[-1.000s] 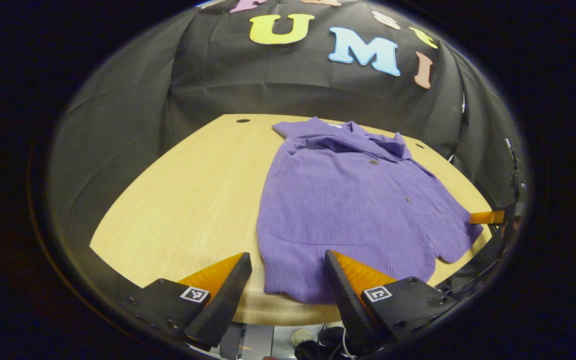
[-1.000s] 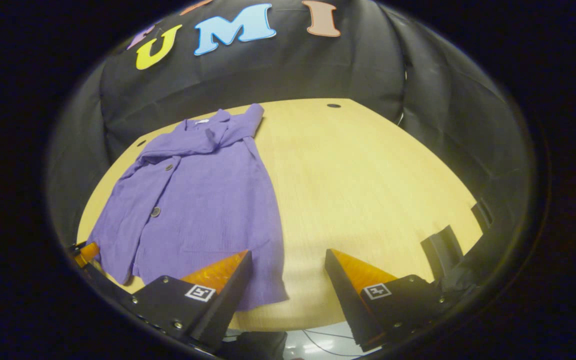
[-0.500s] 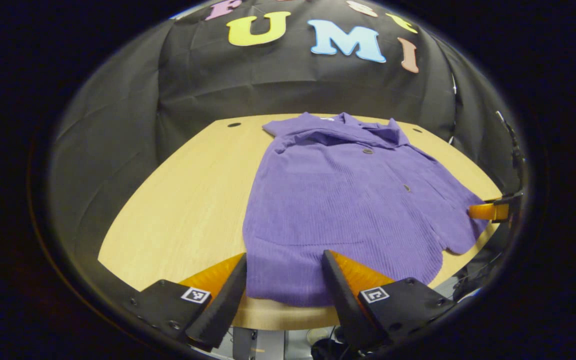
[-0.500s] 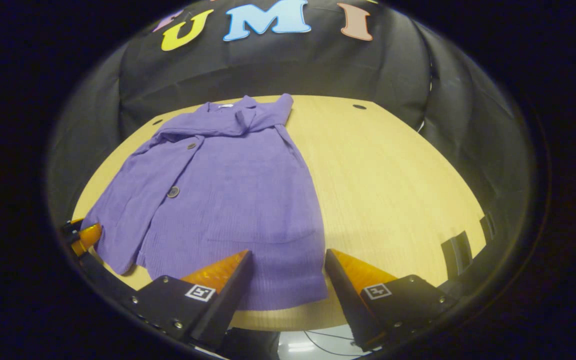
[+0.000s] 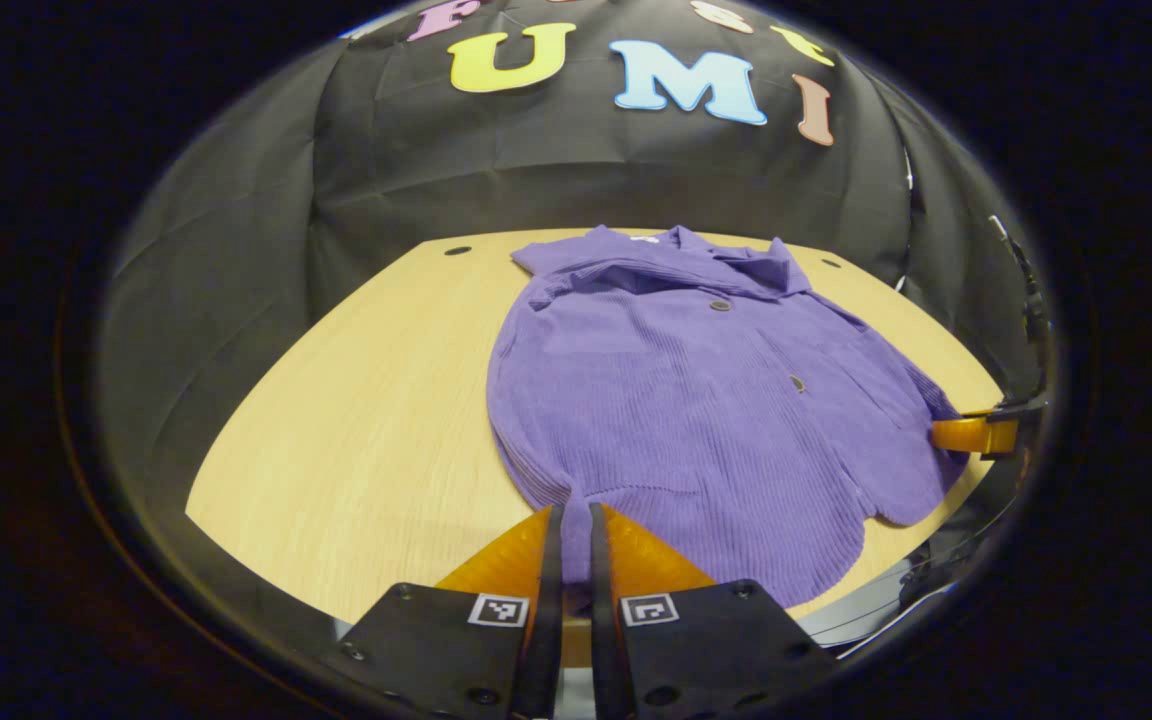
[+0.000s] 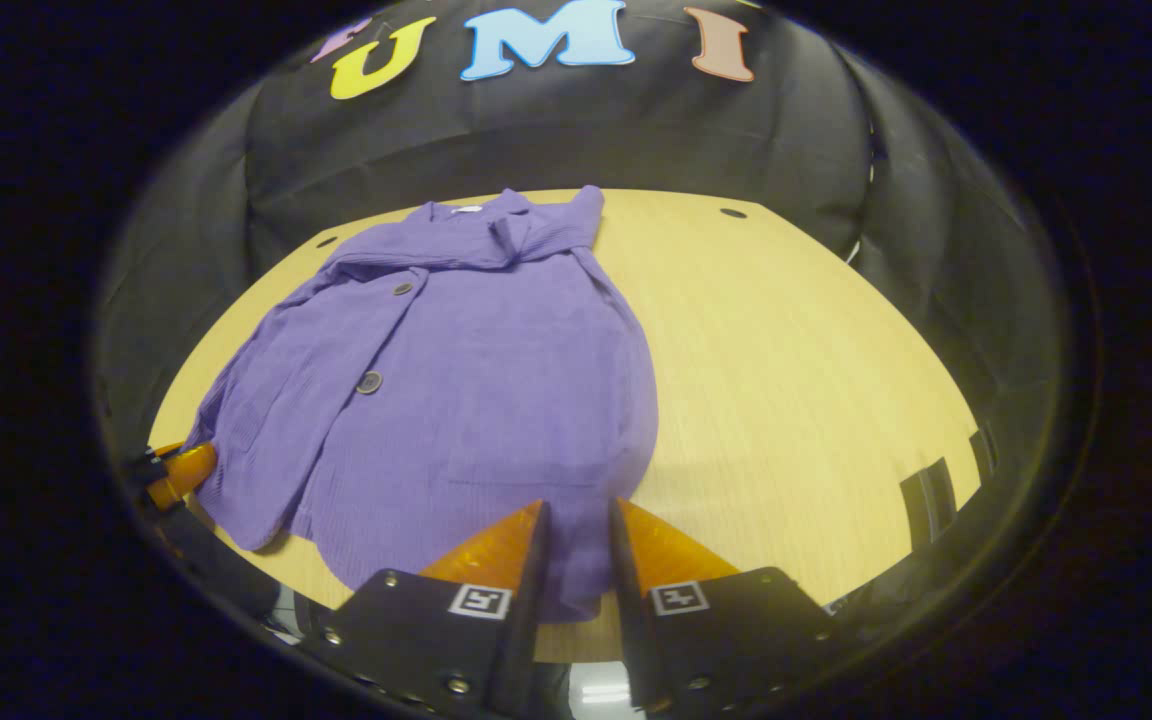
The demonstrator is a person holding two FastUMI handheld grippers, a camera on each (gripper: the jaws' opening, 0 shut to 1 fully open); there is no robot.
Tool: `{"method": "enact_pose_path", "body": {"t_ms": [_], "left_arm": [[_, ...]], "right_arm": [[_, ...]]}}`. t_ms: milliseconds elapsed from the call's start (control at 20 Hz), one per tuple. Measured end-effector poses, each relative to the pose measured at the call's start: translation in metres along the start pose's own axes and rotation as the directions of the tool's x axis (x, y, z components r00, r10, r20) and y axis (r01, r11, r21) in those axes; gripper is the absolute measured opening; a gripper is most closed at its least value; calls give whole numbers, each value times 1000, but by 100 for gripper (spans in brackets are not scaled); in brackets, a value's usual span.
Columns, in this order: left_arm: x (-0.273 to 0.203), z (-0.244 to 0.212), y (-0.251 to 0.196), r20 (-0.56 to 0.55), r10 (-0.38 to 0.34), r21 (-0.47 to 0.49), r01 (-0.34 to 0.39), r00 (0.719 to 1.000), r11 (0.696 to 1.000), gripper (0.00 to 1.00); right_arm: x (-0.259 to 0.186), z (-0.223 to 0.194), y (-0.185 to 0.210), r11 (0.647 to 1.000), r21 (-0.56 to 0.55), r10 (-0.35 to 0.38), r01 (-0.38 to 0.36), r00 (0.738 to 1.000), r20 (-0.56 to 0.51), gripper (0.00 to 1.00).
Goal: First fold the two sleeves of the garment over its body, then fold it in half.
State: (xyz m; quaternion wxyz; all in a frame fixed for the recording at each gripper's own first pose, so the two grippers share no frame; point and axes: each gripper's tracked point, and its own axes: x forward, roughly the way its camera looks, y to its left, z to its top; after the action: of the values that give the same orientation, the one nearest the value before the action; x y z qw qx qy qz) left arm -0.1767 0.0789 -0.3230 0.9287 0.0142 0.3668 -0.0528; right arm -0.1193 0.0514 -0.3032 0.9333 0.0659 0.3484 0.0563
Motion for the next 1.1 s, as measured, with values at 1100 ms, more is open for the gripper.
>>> {"method": "enact_pose_path", "body": {"t_ms": [1100], "left_arm": [[-68,140,-37,188,56,-189,-19,981,982,6]], "right_arm": [[-56,127,-3,943,46,309,-328,921,238,0]]}}
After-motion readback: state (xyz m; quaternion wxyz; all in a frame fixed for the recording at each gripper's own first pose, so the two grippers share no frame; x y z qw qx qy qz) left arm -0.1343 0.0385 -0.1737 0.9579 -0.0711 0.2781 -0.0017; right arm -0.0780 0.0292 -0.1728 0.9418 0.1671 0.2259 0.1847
